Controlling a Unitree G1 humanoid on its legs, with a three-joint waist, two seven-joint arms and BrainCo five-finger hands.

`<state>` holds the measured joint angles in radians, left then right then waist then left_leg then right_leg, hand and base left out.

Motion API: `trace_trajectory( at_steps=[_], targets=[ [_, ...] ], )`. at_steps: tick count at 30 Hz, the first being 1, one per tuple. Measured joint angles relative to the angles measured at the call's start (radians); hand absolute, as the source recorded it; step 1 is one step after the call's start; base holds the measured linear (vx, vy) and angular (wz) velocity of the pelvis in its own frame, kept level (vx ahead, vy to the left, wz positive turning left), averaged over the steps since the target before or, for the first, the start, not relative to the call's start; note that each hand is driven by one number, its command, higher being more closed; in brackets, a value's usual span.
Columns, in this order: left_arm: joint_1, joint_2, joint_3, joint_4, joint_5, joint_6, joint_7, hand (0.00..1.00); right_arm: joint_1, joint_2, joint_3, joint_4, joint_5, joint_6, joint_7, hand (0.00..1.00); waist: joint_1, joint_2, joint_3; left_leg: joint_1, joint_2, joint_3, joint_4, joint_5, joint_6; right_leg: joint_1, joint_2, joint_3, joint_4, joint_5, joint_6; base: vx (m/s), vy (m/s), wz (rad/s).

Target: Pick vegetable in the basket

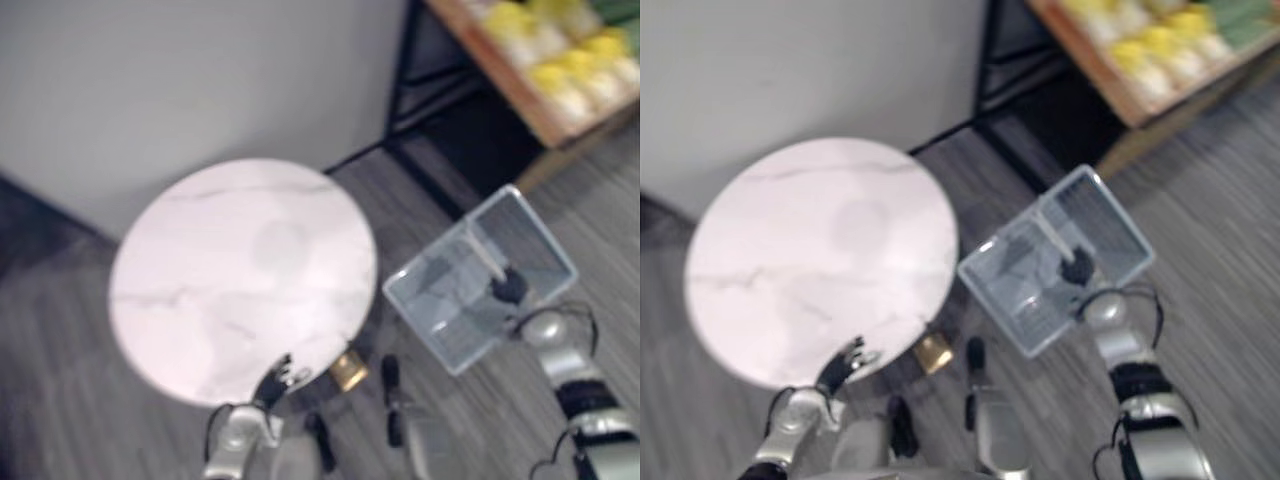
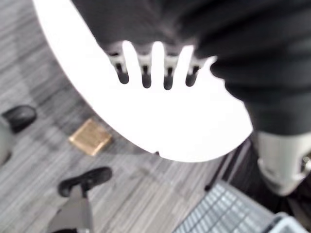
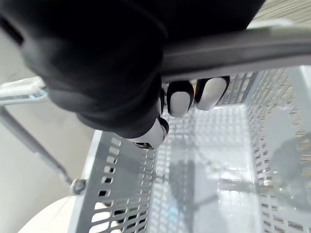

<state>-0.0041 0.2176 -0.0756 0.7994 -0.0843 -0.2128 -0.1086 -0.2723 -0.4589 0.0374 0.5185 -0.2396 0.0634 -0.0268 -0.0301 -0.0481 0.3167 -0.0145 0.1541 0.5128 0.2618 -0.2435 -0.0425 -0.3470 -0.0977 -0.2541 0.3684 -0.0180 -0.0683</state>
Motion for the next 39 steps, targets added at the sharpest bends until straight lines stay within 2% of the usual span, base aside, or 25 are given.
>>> trace_trajectory(
  at_steps=[1,2,3,4,5,6,7,8,9,10,11,13,16,17,22,24,28,30,31,32,33,35,36,37,39],
  targets=[
    [0.002,0.007,-0.005,0.0,-0.013,0.006,0.001,0.0,0.037,0.003,-0.018,0.001,0.0,0.0,-0.015,1.0,0.0,-0.013,-0.002,0.001,-0.004,0.035,0.056,-0.015,0.009,-0.003,-0.045,-0.075,0.072,-0.036,-0.007,-0.06,0.024,-1.2],
    [0.002,0.004,0.004,0.0,-0.02,0.009,0.004,0.0,0.061,0.007,-0.026,0.002,0.0,-0.001,-0.02,1.0,-0.002,-0.024,-0.003,-0.013,-0.011,0.056,0.118,-0.049,0.033,0.012,-0.027,-0.114,0.061,-0.02,-0.054,-0.18,0.028,-1.83],
    [0.036,0.002,0.022,0.011,-0.023,0.008,0.006,0.0,0.064,0.031,-0.02,0.005,-0.002,-0.001,-0.034,1.0,0.019,-0.027,-0.02,-0.033,-0.05,0.014,0.082,-0.095,0.069,0.055,0.037,-0.023,-0.099,0.008,-0.035,-0.31,0.036,-3.04],
    [0.054,-0.01,0.025,0.052,-0.03,-0.002,0.014,0.0,0.051,0.052,-0.015,0.013,-0.021,-0.003,-0.049,1.0,0.039,-0.006,-0.036,-0.018,-0.006,0.137,0.052,-0.045,0.076,0.057,-0.008,-0.183,0.07,-0.135,-0.088,-0.26,0.02,-2.74],
    [0.054,-0.01,0.024,0.061,-0.03,-0.001,0.016,0.0,0.056,0.051,-0.011,0.014,-0.021,-0.003,-0.053,1.0,0.033,-0.005,-0.042,-0.015,-0.001,0.152,0.058,-0.045,0.076,0.061,-0.032,-0.218,0.107,-0.162,-0.085,-0.13,-0.002,-2.29],
    [0.052,-0.006,0.007,0.086,-0.029,0.006,0.017,0.0,0.074,0.052,0.001,0.026,-0.021,-0.009,-0.056,1.0,0.014,-0.006,-0.053,-0.012,0.028,0.201,0.086,-0.048,0.076,0.113,-0.118,-0.329,0.171,-0.214,-0.025,-0.01,-0.095,-1.46],
    [0.056,-0.003,-0.005,0.102,-0.028,0.006,0.017,0.0,0.077,0.054,0.011,0.049,-0.021,-0.006,-0.056,1.0,0.019,-0.01,-0.062,-0.015,0.074,0.263,0.135,-0.057,0.073,0.165,-0.163,-0.39,0.148,-0.23,0.013,-0.01,-0.153,-1.7],
    [0.053,-0.003,-0.009,0.108,-0.028,0.006,0.017,0.0,0.079,0.058,0.014,0.049,-0.022,-0.004,-0.054,1.0,0.028,-0.011,-0.063,-0.016,0.101,0.291,0.169,-0.064,0.069,0.185,-0.167,-0.406,0.114,-0.225,0.038,-0.03,-0.26,-1.91],
    [0.042,0.004,-0.017,0.123,-0.029,0.007,0.017,0.0,0.079,0.065,0.016,0.048,-0.025,-0.005,-0.048,1.0,0.034,-0.004,-0.065,-0.016,0.157,0.322,0.226,-0.074,0.055,0.196,-0.112,-0.384,0.045,-0.206,0.066,-0.01,-0.293,-1.58],
    [0.036,-0.006,-0.028,0.137,-0.026,0.007,0.013,0.0,0.107,0.066,0.016,0.047,-0.028,-0.005,-0.037,1.0,0.021,0.017,-0.078,-0.006,0.196,0.323,0.25,-0.072,0.053,0.211,-0.052,-0.354,-0.001,-0.184,0.044,0.01,-0.288,-1.41],
    [0.037,-0.011,-0.033,0.14,-0.026,0.006,0.014,0.0,0.123,0.066,0.016,0.047,-0.029,-0.004,-0.026,1.0,0.019,0.021,-0.08,0.005,0.216,0.322,0.271,-0.07,0.053,0.22,-0.032,-0.332,-0.01,-0.181,0.038,0.02,-0.242,-1.14],
    [0.049,-0.026,-0.05,0.154,-0.031,0.001,0.01,0.0,0.149,0.056,0.0,0.037,-0.041,-0.001,-0.005,1.0,0.009,0.032,-0.087,-0.02,0.254,0.175,0.406,-0.095,0.06,0.229,0.012,-0.226,0.0,-0.194,0.014,-0.05,-0.177,-1.28],
    [0.061,-0.024,-0.055,0.159,-0.07,-0.009,0.009,0.0,0.165,0.039,-0.001,0.035,-0.046,-0.004,0.03,1.0,0.011,0.045,-0.094,-0.126,0.209,-0.085,0.558,-0.125,0.046,0.229,0.053,-0.131,0.0,-0.213,0.021,-0.03,-0.108,-1.21],
    [0.077,-0.025,-0.057,0.159,-0.089,-0.023,0.015,0.0,0.169,0.041,0.0,0.036,-0.047,-0.005,0.043,1.0,0.011,0.051,-0.097,-0.159,0.169,-0.169,0.568,-0.136,0.018,0.23,0.064,-0.092,0.0,-0.214,0.023,0.02,-0.046,-1.1],
    [0.087,-0.055,-0.076,0.156,-0.144,-0.077,0.015,0.0,0.289,0.048,-0.033,0.064,-0.059,-0.001,0.08,1.0,0.008,0.093,-0.116,-0.186,0.071,-0.157,0.3,-0.111,0.014,0.264,0.058,-0.062,0.002,-0.222,0.041,0.09,0.072,-0.26],
    [0.091,-0.064,-0.074,0.154,-0.15,-0.084,0.019,0.0,0.317,0.075,-0.057,0.138,-0.059,-0.004,0.068,1.0,0.016,0.091,-0.122,-0.169,0.029,-0.141,0.216,-0.028,0.031,0.263,0.033,-0.038,0.025,-0.252,0.062,0.16,0.195,-0.1],
    [0.11,-0.06,-0.017,0.154,-0.149,-0.08,0.028,0.0,0.339,0.115,-0.086,0.22,-0.029,-0.032,0.037,1.0,0.025,0.066,-0.162,-0.175,-0.025,-0.109,0.166,-0.054,0.066,0.218,-0.012,-0.011,0.037,-0.256,0.106,0.22,0.204,-0.18],
    [0.122,-0.044,0.001,0.145,-0.145,-0.06,0.028,0.0,0.336,0.145,-0.116,0.253,-0.016,-0.056,0.02,1.0,0.03,0.015,-0.165,-0.138,-0.078,-0.087,0.121,-0.06,0.102,0.108,-0.118,-0.029,0.336,-0.24,0.095,0.31,0.142,-0.02],
    [0.131,-0.034,-0.004,0.144,-0.134,-0.05,0.032,0.0,0.34,0.167,-0.118,0.283,0.002,-0.06,0.01,1.0,0.02,-0.006,-0.166,-0.089,-0.096,-0.095,0.11,-0.069,0.102,0.054,-0.163,-0.016,0.51,-0.156,0.08,0.31,0.073,0.25],
    [0.136,-0.031,-0.015,0.145,-0.131,-0.047,0.035,0.0,0.345,0.173,-0.121,0.295,0.012,-0.064,0.008,1.0,0.013,-0.005,-0.165,-0.065,-0.096,-0.11,0.106,-0.074,0.1,0.043,-0.161,-0.014,0.562,-0.108,0.081,0.33,0.044,0.44],
    [0.137,-0.023,-0.033,0.144,-0.131,-0.047,0.037,0.0,0.359,0.187,-0.125,0.307,0.024,-0.081,0.008,1.0,0.003,0.002,-0.163,-0.031,-0.089,-0.132,0.094,-0.079,0.1,0.04,-0.149,-0.01,0.597,-0.127,0.086,0.3,-0.011,0.49],
    [0.121,-0.014,-0.038,0.144,-0.131,-0.045,0.036,0.0,0.382,0.223,-0.139,0.318,0.027,-0.112,0.009,1.0,0.0,0.009,-0.157,0.021,-0.065,-0.171,0.058,-0.08,0.096,0.037,-0.095,-0.023,0.499,-0.2,0.087,0.39,-0.071,0.57],
    [0.096,-0.016,-0.035,0.143,-0.129,-0.038,0.035,0.0,0.394,0.237,-0.143,0.323,0.051,-0.122,0.009,1.0,-0.004,0.022,-0.152,0.041,-0.038,-0.204,0.037,-0.076,0.086,0.036,-0.045,-0.047,0.352,-0.214,0.086,0.4,-0.128,0.76],
    [0.075,-0.015,-0.034,0.139,-0.127,-0.028,0.032,0.0,0.399,0.242,-0.146,0.323,0.073,-0.134,0.01,1.0,-0.013,0.033,-0.147,0.056,-0.018,-0.233,0.018,-0.068,0.072,0.031,-0.008,-0.058,0.175,-0.195,0.112,0.4,-0.156,0.91],
    [0.048,-0.011,-0.033,0.138,-0.107,-0.017,0.022,0.0,0.4,0.243,-0.155,0.323,0.104,-0.14,0.009,1.0,-0.03,0.031,-0.141,0.067,-0.007,-0.262,0.0,-0.063,0.047,0.013,0.0,-0.037,-0.078,-0.115,0.141,0.35,-0.181,0.78]
  ],
)
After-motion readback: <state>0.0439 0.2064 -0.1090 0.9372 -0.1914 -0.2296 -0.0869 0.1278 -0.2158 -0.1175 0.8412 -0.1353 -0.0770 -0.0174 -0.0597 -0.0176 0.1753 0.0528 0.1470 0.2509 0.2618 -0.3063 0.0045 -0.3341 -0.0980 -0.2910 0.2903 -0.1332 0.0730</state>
